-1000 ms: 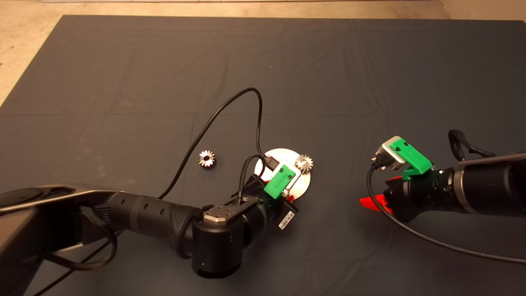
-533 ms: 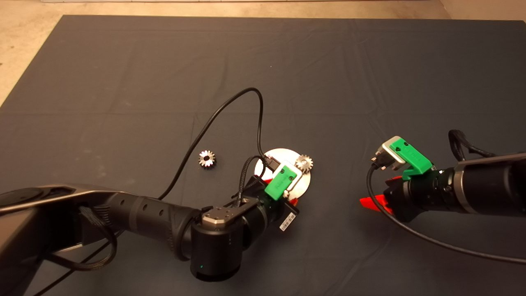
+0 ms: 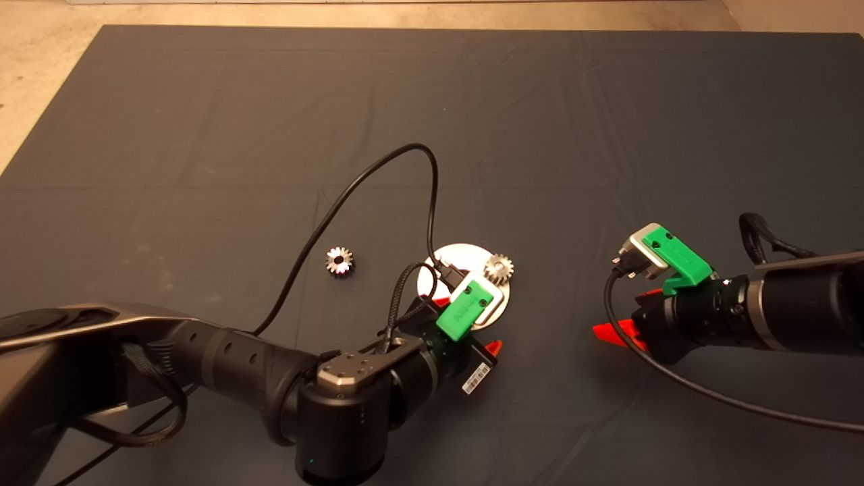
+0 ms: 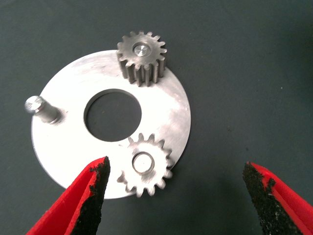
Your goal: Install three planetary gears onto the carrier pins
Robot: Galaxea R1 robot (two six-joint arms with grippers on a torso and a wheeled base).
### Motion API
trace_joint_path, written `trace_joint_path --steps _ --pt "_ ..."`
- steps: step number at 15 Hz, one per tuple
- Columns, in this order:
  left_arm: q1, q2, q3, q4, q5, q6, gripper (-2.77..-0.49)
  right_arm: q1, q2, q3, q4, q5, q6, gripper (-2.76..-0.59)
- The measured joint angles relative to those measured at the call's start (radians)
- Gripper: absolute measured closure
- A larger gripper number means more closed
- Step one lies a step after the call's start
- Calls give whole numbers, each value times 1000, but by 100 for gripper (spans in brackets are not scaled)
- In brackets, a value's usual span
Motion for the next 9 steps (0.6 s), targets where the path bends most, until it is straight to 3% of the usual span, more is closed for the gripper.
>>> trace_joint_path --steps 2,4,6,9 --pt "-1 -16 29 -21 26 0 -189 0 -5 0 0 0 0 -202" --pt "-15 -49 53 -67 28 0 -189 0 -6 0 0 0 0 -202" --pt "-52 -101 71 -96 26 0 -189 0 -8 0 0 0 0 -202" --pt "-129 -233 74 -148 34 0 -204 0 -7 0 0 0 0 -202"
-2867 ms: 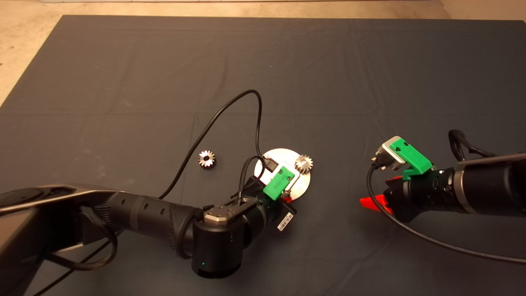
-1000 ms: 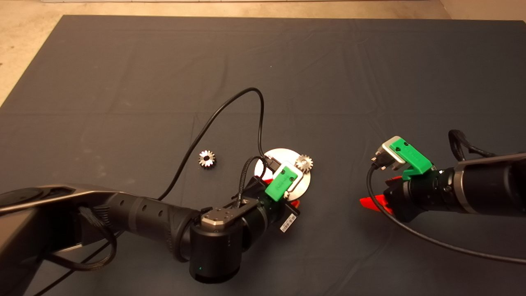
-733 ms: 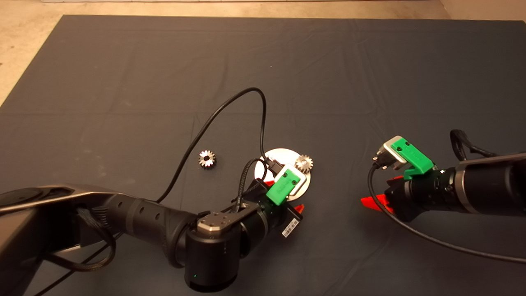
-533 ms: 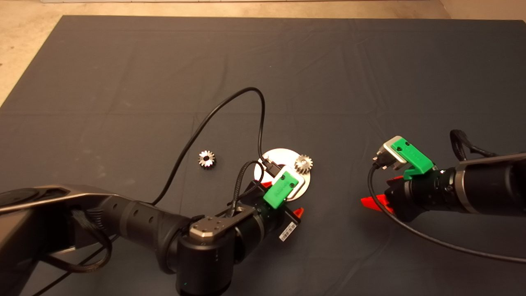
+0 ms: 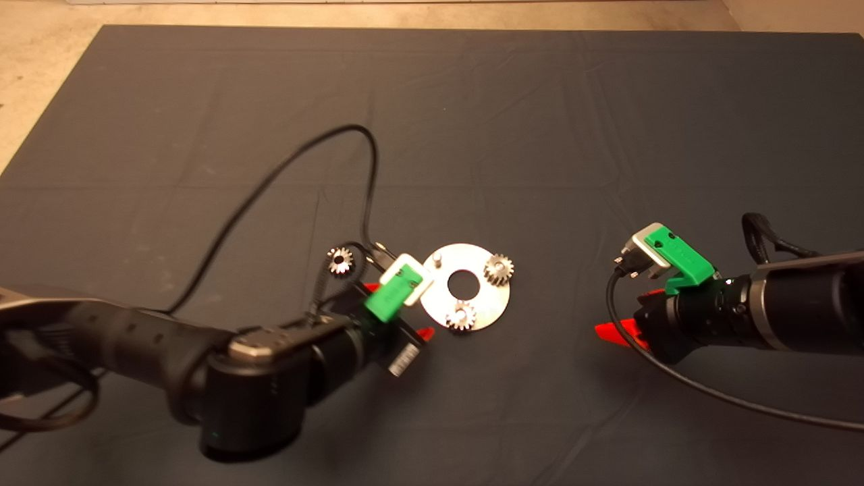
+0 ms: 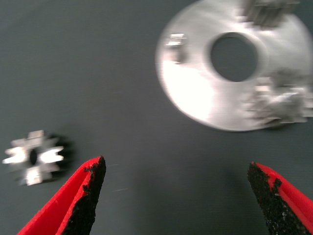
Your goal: Install three planetary gears onto the carrier pins
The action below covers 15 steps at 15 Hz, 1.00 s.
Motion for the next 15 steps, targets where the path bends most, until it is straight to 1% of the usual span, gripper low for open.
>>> trace_joint_path --steps 1,2,3,4,5,6,7,8,9,10,11,12,14,15 --pt "-18 -26 0 -8 3 0 -204 0 0 0 0 1 0 -202" --pt "-22 -34 0 -12 10 0 -204 0 0 0 0 1 0 -202" --pt "-22 -30 0 -20 9 2 -204 0 0 0 0 1 0 -202" --pt "-23 -24 0 -23 -1 15 -204 0 0 0 0 1 0 -202" --pt "-23 -25 -2 -25 -3 28 -204 0 0 0 0 0 0 -202" --pt "-23 -25 -16 -26 -3 48 -204 0 0 0 0 0 0 -202" --pt "-23 -27 -34 -28 -3 52 -204 0 0 0 0 0 0 -202" --pt "-23 -36 -48 -29 -8 53 -204 0 2 0 0 0 0 -202" --pt "-23 -44 -68 -29 -30 53 -204 0 3 0 0 2 0 -202" --pt "-23 -48 -96 -29 -74 56 -204 0 2 0 0 1 0 -202" --pt "-23 -49 -128 -29 -111 56 -204 0 3 0 0 1 0 -202" --pt "-23 -52 -161 -29 -129 61 -204 0 2 0 0 1 0 -202" --pt "-23 -59 -203 -29 -143 91 -204 0 3 0 0 1 0 -202" --pt "-23 -63 -212 -29 -150 94 -204 0 3 0 0 2 0 -202"
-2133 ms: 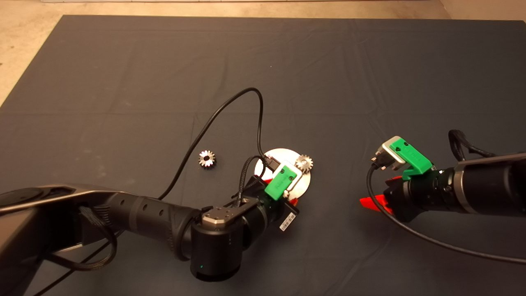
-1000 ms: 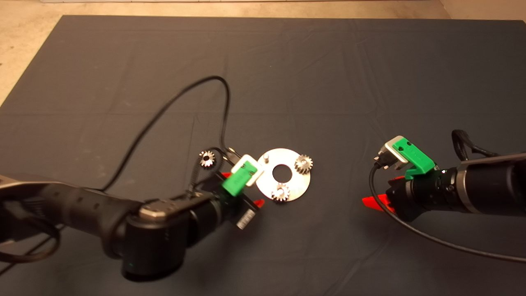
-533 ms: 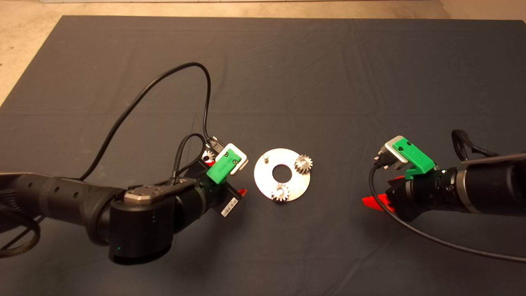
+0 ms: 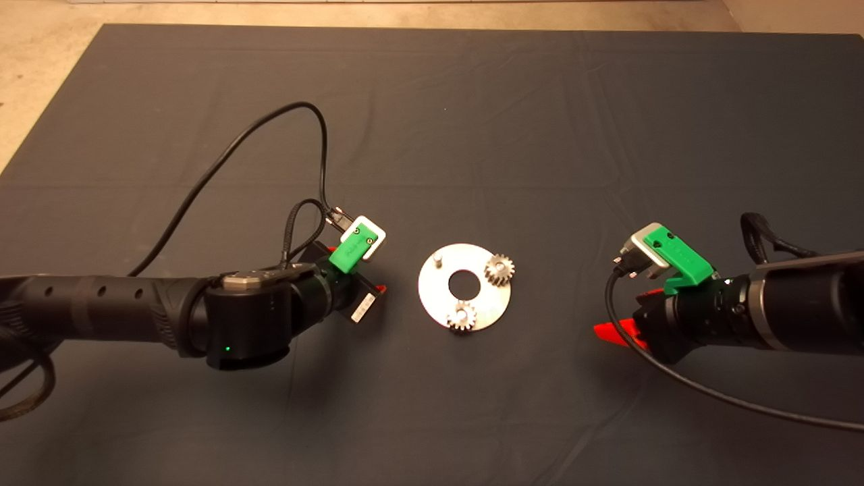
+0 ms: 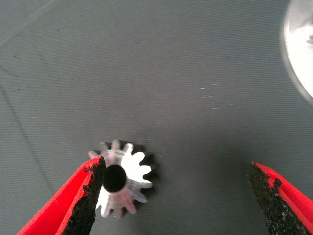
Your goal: Install three planetary gears onto the carrier pins
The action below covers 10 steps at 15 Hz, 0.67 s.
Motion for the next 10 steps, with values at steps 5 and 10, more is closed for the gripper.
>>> trace_joint_path --steps 5,10 --pt "-23 -8 0 -5 -13 14 -204 0 3 0 0 0 0 -202" --pt "-69 -35 0 -3 -11 30 -204 0 8 0 0 0 0 -202"
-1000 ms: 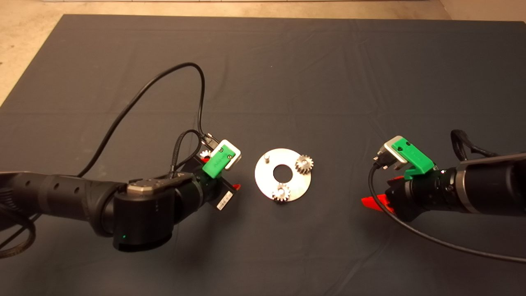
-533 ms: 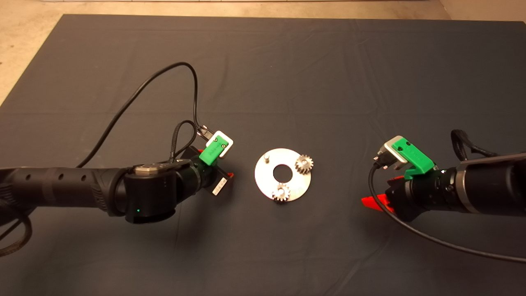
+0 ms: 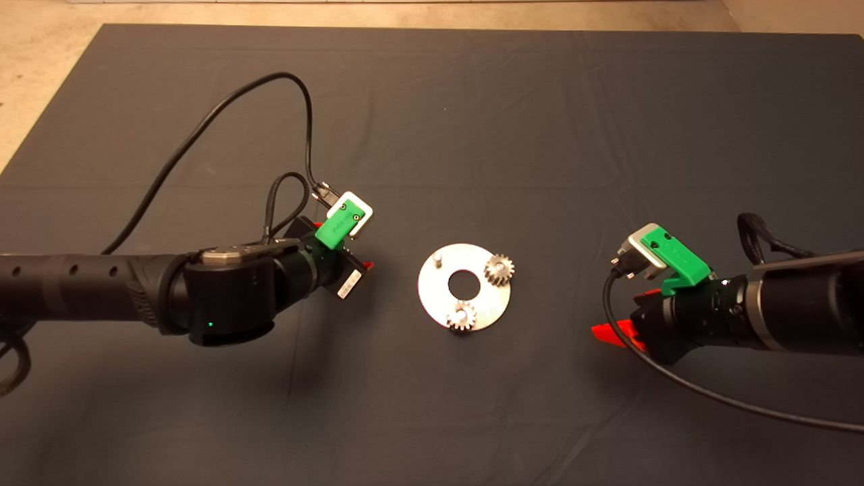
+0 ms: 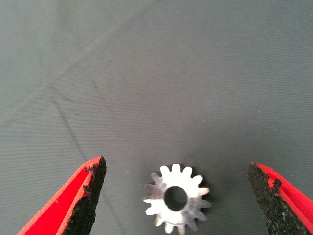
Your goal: Install three planetary gears onto the carrier pins
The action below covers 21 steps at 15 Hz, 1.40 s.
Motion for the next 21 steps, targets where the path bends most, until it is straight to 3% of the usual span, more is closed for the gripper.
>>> trace_joint_path --steps 5,11,17,21 --pt "0 -12 0 -1 -5 0 -204 0 6 0 0 0 0 -202" --pt "1 -45 0 -1 -62 -1 -204 0 14 0 0 0 0 -202" --pt "7 -50 -1 0 -103 -5 -204 0 14 0 0 0 0 -202" --pt "29 -53 -5 0 -107 -6 -204 0 14 0 0 -1 0 -202"
